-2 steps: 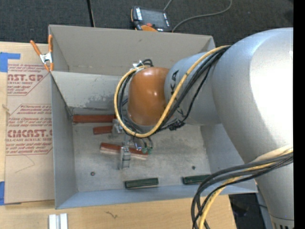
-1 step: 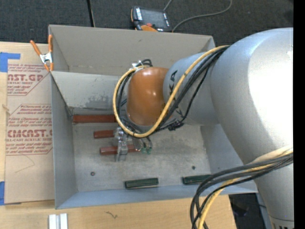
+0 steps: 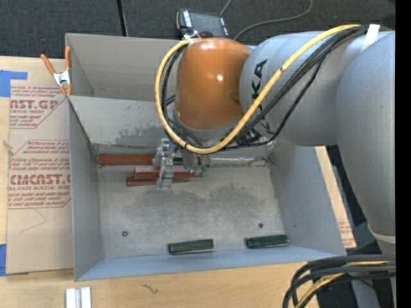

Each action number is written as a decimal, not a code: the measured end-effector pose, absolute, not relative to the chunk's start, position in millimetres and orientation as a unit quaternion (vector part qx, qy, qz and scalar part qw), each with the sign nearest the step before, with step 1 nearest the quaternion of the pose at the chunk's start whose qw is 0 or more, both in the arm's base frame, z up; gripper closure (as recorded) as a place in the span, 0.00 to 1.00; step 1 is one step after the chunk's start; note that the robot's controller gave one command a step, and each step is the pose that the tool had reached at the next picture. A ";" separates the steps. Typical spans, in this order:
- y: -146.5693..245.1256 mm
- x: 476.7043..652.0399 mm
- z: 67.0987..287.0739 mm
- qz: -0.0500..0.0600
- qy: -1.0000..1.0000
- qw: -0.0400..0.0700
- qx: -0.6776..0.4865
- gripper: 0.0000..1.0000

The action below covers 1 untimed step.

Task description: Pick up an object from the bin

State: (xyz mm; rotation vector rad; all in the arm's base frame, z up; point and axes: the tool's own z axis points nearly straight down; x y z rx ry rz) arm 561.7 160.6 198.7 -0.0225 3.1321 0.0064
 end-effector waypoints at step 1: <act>164.0 576.5 265.8 0.000 0.967 0.004 -0.256 1.00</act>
Offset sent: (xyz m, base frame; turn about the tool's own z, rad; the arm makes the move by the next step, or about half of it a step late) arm 0.0134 0.0024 0.0650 -0.5024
